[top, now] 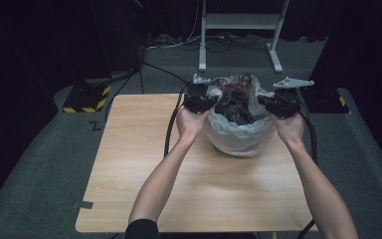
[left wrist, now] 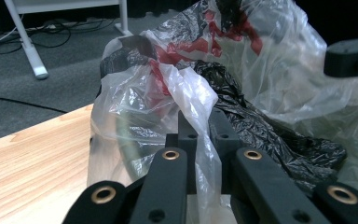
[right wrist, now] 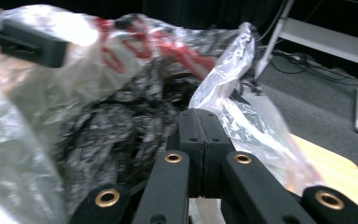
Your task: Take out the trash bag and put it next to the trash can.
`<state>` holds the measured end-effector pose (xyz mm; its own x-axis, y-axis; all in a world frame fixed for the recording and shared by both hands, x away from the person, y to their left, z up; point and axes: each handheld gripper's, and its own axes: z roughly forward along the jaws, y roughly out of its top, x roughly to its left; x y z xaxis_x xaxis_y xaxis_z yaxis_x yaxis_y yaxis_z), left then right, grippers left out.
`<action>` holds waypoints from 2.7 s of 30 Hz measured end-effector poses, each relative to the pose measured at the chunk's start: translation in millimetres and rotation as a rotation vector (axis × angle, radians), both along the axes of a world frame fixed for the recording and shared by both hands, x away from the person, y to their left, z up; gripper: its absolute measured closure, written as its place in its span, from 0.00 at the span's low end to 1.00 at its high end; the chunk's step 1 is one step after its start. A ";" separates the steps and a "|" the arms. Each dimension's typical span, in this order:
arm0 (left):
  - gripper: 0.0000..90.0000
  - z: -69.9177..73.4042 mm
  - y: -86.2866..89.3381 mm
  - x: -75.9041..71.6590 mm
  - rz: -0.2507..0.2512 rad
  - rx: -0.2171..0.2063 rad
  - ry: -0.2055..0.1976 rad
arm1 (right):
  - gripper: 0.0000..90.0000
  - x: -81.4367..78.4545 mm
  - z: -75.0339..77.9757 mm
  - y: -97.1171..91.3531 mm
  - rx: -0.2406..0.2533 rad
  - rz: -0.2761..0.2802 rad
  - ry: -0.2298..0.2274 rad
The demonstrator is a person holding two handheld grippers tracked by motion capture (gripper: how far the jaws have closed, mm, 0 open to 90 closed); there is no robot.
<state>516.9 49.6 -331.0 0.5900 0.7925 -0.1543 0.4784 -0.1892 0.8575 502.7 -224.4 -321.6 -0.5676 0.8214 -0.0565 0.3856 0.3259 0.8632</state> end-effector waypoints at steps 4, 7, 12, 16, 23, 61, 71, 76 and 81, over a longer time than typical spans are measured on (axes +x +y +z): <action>0.95 2.2 -2.6 -0.3 -0.008 -0.001 -0.004 | 1.00 -5.2 -1.2 10.1 -0.003 0.042 0.009; 0.94 3.3 -3.9 -0.8 -0.015 -0.002 -0.007 | 1.00 -8.6 -3.8 16.4 0.001 0.066 0.013; 0.93 0.8 -5.8 1.3 -0.021 -0.006 0.007 | 1.00 -11.1 -12.8 23.7 0.014 0.100 0.041; 0.93 0.3 -9.5 1.4 -0.030 -0.007 0.010 | 1.00 -14.7 -15.4 29.4 0.025 0.128 0.047; 0.91 3.5 -18.4 0.4 -0.051 -0.001 0.006 | 1.00 -20.4 -19.5 43.0 0.011 0.168 0.049; 0.94 1.9 -49.2 4.4 -0.054 0.124 0.021 | 0.89 -27.3 -23.1 57.1 -0.028 0.185 0.038; 0.99 5.8 -47.8 2.6 -0.064 0.122 0.011 | 0.58 -34.5 -19.8 42.1 0.006 0.111 -0.012; 0.99 8.7 -46.6 1.1 -0.068 0.107 0.003 | 0.51 -39.1 -15.8 26.3 0.041 0.069 -0.029; 0.99 13.4 -43.9 -1.1 -0.076 0.094 -0.009 | 0.48 -46.0 -9.2 9.3 0.087 0.041 -0.059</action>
<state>515.8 5.8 -317.6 0.6496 0.7565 -0.0756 0.4521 -0.3044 0.8384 456.7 -215.1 -330.8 -0.5986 0.8008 -0.0207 0.3212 0.2636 0.9096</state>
